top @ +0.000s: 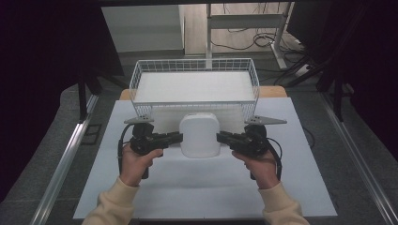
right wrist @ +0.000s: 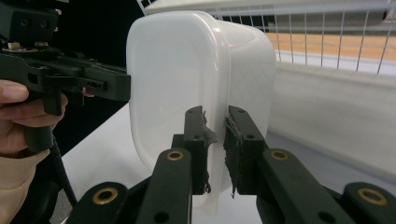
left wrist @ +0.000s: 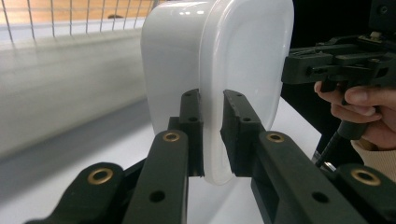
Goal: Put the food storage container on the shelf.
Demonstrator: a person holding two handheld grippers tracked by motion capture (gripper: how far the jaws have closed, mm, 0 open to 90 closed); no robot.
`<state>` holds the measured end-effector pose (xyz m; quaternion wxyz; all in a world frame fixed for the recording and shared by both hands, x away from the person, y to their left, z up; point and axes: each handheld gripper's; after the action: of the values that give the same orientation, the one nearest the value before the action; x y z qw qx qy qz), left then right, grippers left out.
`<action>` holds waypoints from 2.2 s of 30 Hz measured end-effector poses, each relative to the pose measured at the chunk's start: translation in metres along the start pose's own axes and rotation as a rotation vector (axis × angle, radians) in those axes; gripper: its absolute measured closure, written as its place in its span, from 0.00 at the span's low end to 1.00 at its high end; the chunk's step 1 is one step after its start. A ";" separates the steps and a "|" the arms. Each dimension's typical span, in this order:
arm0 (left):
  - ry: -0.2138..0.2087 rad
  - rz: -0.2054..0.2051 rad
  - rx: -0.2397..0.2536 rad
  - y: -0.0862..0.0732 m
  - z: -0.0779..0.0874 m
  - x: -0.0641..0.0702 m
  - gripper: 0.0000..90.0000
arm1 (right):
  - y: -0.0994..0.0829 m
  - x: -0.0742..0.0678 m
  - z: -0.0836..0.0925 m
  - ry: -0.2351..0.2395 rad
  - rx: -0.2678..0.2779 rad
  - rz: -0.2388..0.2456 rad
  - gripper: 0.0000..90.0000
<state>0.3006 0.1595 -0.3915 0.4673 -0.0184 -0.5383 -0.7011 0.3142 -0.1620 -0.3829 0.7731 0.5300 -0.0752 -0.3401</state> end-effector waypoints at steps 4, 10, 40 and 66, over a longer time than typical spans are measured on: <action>0.014 -0.013 0.008 0.013 0.003 0.003 0.88 | 0.015 0.000 0.001 0.000 0.008 0.015 0.88; 0.021 -0.029 0.021 0.036 0.008 0.007 0.87 | 0.037 0.002 0.003 0.003 0.026 0.027 0.88; 0.034 0.012 0.046 0.150 0.008 -0.021 0.87 | 0.150 0.034 -0.021 0.001 0.002 0.006 0.89; -0.058 0.334 -0.004 0.185 -0.040 -0.087 0.81 | 0.161 0.107 -0.075 0.036 -0.076 -0.342 0.76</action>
<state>0.4928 0.1871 -0.3179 0.5618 -0.1288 -0.5395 -0.6138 0.5026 -0.1363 -0.3012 0.7246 0.5116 0.0426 -0.4598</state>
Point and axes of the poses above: each handheld gripper's, and its own axes: z roughly backward along the jaws, y roughly out of its top, x roughly to its right, and after that the axes turned 6 degrees about z, right-handed
